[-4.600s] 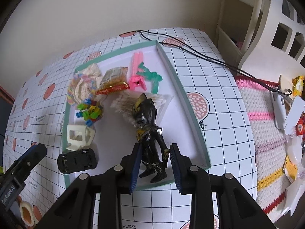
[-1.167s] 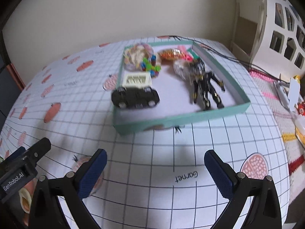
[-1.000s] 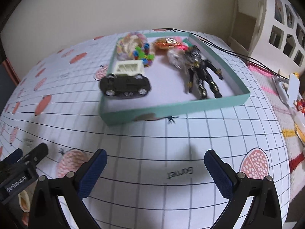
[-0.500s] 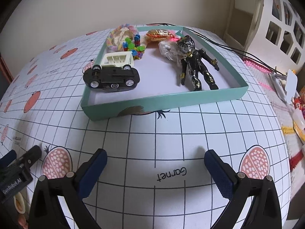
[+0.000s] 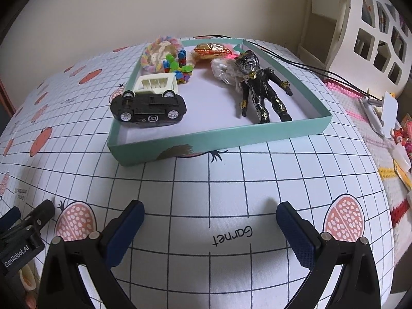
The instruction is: Organize objects
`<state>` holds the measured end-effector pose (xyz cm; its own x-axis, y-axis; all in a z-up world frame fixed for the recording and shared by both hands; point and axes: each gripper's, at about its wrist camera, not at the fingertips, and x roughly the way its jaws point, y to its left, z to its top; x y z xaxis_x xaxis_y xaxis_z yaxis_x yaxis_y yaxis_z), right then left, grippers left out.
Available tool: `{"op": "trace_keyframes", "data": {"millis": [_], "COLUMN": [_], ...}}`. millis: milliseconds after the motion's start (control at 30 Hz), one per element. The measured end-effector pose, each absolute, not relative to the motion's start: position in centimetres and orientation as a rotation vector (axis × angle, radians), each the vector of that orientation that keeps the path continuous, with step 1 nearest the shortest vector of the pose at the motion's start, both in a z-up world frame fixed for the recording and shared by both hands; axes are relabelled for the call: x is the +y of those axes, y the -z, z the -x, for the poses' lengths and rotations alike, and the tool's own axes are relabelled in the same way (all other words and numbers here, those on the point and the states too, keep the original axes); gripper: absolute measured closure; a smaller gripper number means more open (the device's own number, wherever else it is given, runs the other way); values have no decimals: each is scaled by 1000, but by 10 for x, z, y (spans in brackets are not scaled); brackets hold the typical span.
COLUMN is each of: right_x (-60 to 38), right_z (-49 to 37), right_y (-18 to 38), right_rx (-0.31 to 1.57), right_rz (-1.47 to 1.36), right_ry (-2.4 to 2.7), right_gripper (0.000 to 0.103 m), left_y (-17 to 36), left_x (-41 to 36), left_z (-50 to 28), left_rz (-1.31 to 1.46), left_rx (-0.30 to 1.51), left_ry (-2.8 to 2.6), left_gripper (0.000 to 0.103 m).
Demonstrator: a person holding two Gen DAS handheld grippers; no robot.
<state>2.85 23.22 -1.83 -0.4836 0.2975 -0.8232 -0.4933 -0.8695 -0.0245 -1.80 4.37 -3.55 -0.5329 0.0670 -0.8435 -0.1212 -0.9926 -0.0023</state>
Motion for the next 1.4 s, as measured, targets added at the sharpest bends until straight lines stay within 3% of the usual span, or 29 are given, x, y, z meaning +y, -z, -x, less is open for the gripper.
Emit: {"op": "trace_keyframes", "data": {"millis": [1400], "right_x": [233], "right_z": [-31], "right_y": [18], "right_rx": [297], "right_rz": [1221], "right_ry": [-2348], "right_gripper": [0], "left_y": [35], "left_x": [44], "left_z": [17], "left_rz": [1464], "left_rx": [76], "left_ry": [-2671], "left_gripper": [0]}}
